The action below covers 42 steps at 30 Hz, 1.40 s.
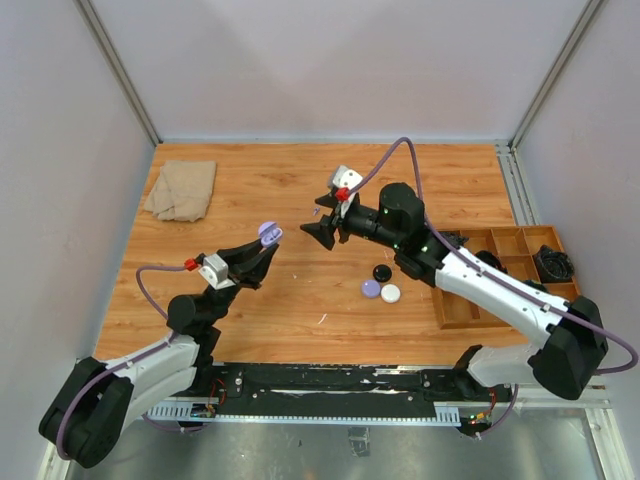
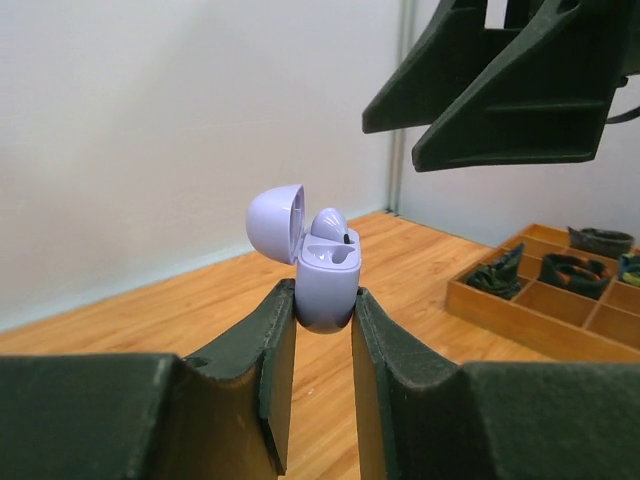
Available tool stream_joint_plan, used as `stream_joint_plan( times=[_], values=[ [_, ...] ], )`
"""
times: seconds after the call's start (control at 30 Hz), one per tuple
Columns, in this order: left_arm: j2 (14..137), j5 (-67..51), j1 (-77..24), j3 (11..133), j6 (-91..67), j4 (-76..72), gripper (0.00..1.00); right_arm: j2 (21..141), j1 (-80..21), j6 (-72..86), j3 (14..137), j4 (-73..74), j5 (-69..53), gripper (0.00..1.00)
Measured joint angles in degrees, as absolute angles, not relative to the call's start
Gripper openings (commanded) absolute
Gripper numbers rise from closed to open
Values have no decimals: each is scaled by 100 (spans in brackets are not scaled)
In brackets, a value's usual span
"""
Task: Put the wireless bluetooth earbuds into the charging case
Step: Move the earbud to the center of the board.
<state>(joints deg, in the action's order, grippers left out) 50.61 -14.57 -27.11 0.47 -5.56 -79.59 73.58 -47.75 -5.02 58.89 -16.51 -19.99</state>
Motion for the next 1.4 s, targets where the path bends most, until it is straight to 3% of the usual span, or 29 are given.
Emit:
stream_joint_plan(
  times=[0.37, 0.97, 1.4],
  values=[
    [4954, -646, -2711, 47, -552, -7612, 0, 8934, -3691, -228, 6803, -720, -1494, 65],
    [4989, -563, -2711, 47, -467, -7443, 0, 12167, -3301, 1328, 8702, -572, -1024, 48],
    [4956, -585, -2711, 47, -469, -7439, 0, 13067, -3280, 2174, 9360, -666, -823, 34]
  ],
)
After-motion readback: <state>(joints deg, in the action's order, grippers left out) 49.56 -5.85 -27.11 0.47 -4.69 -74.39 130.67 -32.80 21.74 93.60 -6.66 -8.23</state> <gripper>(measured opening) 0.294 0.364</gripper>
